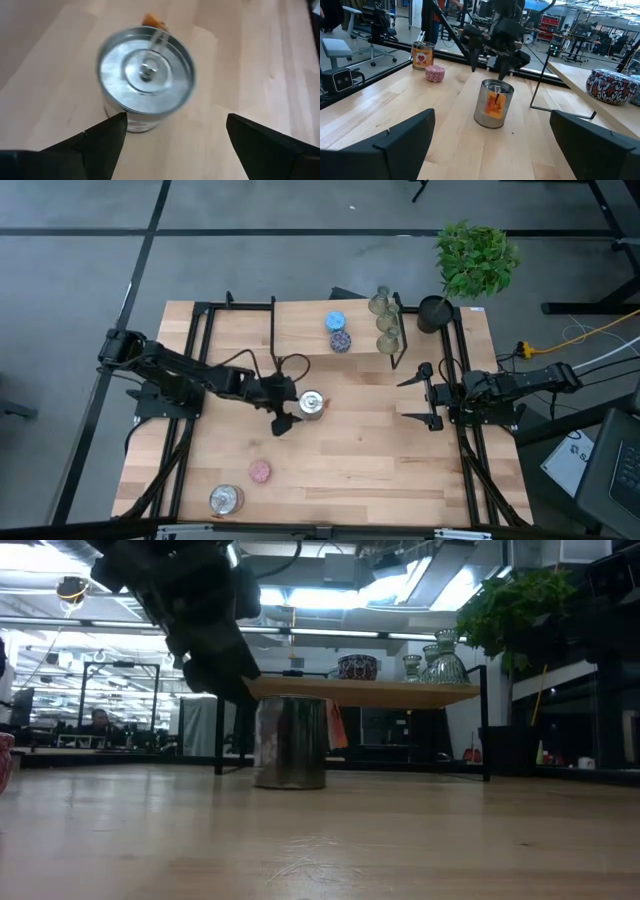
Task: Pick & Place candle stick holders
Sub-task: Move the top silver scented candle to the center of the table, then put the patterned pink scented candle on the shelf aligned with the patterned blue scented candle
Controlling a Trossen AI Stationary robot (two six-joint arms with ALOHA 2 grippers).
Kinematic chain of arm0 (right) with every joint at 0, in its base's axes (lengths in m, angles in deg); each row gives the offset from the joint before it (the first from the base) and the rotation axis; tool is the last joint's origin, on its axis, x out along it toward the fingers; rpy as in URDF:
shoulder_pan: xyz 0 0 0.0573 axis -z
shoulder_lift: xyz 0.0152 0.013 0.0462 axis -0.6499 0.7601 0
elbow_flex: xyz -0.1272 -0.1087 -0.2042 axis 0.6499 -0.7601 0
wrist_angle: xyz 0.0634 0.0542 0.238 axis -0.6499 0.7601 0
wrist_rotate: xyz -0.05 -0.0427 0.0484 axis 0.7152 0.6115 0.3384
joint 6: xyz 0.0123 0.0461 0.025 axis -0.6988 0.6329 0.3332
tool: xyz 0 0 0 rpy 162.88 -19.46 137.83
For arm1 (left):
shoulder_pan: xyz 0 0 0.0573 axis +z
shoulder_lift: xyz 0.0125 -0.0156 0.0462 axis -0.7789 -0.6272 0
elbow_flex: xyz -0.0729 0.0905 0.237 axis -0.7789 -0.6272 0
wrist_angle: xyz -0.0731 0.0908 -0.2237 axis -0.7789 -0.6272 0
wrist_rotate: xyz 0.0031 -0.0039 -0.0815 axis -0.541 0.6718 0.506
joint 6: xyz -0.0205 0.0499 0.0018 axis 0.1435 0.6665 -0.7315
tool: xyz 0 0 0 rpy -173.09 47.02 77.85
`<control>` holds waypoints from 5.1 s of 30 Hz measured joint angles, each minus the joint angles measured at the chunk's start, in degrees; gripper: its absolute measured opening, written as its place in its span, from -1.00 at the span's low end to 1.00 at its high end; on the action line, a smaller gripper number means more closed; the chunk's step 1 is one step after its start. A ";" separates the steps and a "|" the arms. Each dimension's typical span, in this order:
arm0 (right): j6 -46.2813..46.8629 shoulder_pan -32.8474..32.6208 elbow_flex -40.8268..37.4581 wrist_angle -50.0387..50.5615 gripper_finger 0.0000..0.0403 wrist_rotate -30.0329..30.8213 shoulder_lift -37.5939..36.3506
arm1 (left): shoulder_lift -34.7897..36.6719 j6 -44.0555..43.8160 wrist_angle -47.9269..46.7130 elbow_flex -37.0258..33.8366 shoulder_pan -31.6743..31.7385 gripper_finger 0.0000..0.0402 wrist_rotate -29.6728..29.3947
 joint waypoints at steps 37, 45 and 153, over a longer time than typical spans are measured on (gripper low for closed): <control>0.00 -0.02 0.00 -0.02 0.98 -0.02 0.00 | 0.00 17.95 11.93 0.14 -15.35 0.68 -7.97; 0.00 -0.01 0.00 -0.02 0.98 0.00 0.00 | 0.00 18.13 13.43 0.14 -21.53 0.68 -8.55; 0.00 -0.02 0.00 -0.02 0.98 0.00 0.00 | -9.53 -0.85 -10.59 0.10 -16.43 0.45 -8.50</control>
